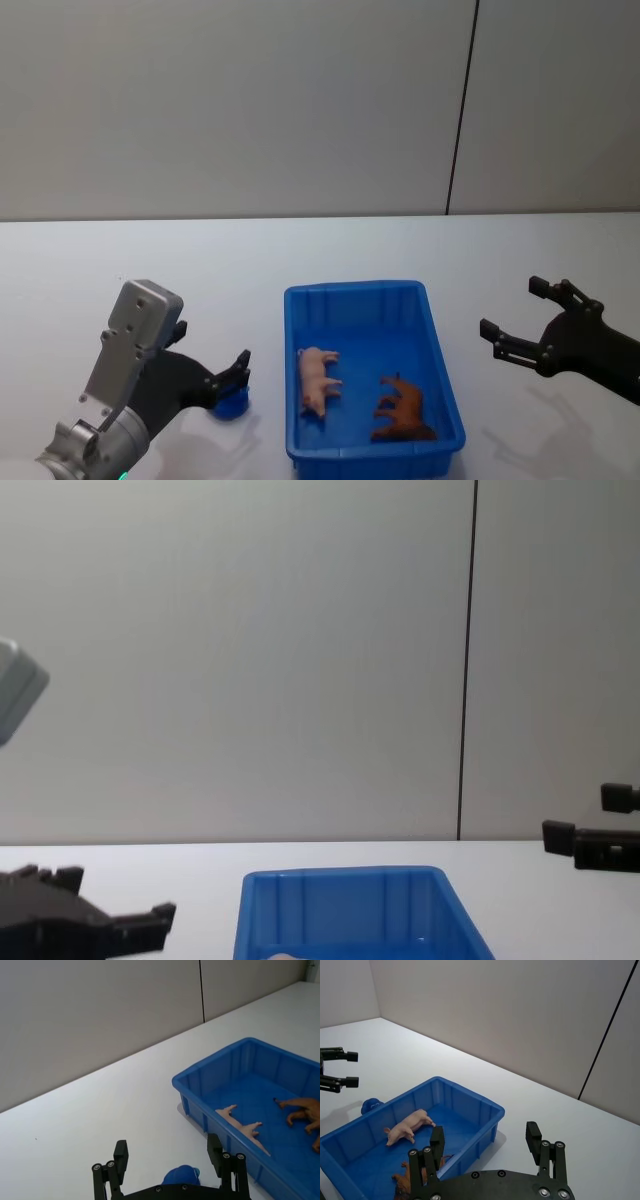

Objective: Pick up the two dolls from the table and place them into the box.

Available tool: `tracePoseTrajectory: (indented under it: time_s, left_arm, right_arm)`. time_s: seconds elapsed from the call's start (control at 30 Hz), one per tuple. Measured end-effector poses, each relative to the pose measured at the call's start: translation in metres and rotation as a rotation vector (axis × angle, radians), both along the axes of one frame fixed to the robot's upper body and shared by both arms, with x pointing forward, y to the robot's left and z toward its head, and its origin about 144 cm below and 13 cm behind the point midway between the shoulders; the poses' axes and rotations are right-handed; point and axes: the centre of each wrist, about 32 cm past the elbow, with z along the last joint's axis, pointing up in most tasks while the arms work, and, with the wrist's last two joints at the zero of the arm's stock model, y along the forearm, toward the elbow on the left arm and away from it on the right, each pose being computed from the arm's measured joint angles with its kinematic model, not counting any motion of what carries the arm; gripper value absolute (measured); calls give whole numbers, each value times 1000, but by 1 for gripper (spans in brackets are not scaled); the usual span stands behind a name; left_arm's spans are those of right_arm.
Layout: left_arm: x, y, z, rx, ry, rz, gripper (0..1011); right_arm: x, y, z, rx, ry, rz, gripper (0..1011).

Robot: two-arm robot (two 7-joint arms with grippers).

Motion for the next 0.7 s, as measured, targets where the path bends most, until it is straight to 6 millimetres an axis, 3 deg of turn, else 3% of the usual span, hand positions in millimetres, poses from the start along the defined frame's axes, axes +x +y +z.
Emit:
tracePoseTrajectory:
  time_s: [0.7]
  left_arm:
    - [28, 19, -29, 15, 133, -89, 1001]
  right_arm:
    - [0, 0, 0, 0, 0, 0, 1001]
